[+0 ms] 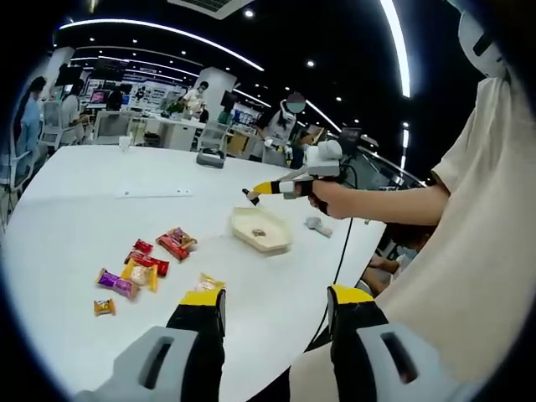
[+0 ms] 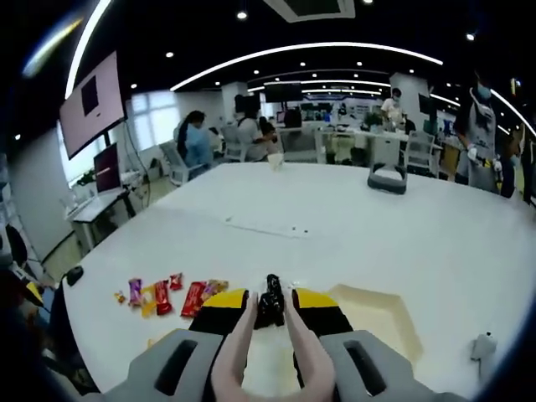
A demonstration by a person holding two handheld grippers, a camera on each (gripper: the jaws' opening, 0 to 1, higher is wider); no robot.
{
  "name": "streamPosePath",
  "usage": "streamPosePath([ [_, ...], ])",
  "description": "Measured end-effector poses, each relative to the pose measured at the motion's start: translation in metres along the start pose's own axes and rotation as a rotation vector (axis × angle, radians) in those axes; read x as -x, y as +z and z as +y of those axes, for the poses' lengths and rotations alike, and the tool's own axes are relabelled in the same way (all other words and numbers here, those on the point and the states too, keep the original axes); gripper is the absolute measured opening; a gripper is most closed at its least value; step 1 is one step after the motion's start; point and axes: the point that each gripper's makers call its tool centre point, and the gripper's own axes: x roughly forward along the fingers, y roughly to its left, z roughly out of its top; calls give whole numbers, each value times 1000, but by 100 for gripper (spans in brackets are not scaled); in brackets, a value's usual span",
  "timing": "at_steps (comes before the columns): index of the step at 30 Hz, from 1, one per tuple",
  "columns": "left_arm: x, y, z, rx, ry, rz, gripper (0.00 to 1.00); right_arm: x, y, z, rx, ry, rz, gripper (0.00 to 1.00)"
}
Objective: Place the target food into the container with the food tongs after gripping and lifting it, then release it inside without dropping or visibly crushing the food.
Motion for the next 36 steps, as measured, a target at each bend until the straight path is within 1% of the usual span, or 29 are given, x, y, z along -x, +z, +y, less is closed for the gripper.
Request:
streamPosePath([
  [5, 0, 4, 0, -8, 2, -15, 49, 8, 3, -16, -2, -27, -4, 19],
  [10, 1, 5, 1, -9, 6, -23, 49, 15, 2, -30, 20, -59, 0, 19],
  [18, 3, 8, 2, -21, 5, -31, 49, 27, 3, -47, 9, -93, -6, 19],
  [29, 2, 7, -2, -26, 1, -32, 49, 39, -2, -61, -7, -127, -9, 19],
  [36, 2, 7, -4, -23, 5, -39, 49, 43, -5, -69, -12, -141, -5, 19],
])
